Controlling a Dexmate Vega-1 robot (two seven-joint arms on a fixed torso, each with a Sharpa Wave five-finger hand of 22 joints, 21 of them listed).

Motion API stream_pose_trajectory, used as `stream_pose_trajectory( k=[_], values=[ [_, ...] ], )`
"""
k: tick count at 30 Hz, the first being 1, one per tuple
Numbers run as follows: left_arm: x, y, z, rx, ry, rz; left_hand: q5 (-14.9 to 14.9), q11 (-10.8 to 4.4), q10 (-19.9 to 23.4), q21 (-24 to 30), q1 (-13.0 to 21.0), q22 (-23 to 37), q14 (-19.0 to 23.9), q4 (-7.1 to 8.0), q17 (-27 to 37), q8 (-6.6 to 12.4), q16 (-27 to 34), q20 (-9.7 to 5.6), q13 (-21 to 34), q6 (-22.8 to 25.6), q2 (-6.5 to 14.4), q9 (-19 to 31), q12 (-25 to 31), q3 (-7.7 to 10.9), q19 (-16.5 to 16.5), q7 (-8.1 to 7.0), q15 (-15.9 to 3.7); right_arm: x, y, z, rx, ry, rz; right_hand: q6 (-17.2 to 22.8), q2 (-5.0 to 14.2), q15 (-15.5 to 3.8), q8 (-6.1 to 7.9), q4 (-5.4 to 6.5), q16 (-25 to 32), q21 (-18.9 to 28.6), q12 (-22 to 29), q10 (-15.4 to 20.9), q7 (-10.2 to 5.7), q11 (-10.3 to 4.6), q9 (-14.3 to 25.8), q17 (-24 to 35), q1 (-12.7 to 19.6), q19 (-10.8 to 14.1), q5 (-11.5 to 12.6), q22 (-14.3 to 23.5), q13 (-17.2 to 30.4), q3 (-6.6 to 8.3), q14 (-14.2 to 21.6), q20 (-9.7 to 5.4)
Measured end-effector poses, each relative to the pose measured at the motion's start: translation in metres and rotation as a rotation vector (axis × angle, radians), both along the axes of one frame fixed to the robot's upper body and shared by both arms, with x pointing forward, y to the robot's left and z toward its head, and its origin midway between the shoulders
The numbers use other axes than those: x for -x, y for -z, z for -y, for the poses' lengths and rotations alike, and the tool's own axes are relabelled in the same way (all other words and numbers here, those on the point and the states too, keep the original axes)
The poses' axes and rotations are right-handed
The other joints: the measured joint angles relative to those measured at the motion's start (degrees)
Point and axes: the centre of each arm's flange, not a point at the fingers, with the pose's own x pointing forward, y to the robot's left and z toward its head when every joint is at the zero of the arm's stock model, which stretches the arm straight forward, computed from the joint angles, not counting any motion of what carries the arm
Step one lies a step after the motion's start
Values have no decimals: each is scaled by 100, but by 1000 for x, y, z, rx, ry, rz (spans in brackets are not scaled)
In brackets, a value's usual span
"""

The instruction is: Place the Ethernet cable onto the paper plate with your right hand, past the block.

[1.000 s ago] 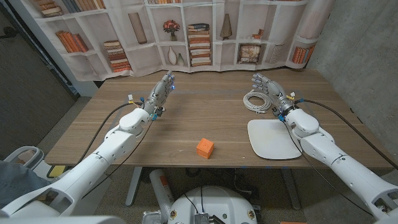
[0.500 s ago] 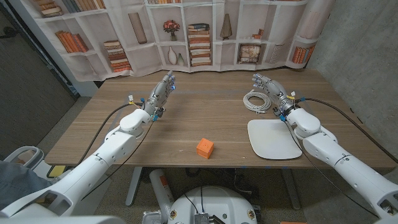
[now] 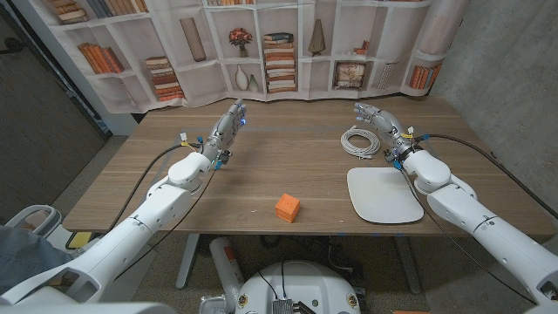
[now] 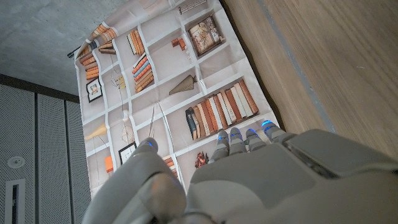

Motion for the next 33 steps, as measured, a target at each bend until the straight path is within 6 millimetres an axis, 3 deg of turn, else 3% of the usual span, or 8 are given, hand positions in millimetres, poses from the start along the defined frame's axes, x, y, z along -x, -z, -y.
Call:
stream_pose_trajectory(
  k=[33],
  values=[
    [1,-9,2,-18,-4,20,-1,0,0,-44,0,-1,0,-24,0,0,0,0,0,-1,0,0,22,-25,0,0,0,9,-10,-11,150,113,62,62,53,0,0,-46,0,-95,-45,-31,-62,-31,1,1,53,0,0,0,2,0,1,0]
  ],
)
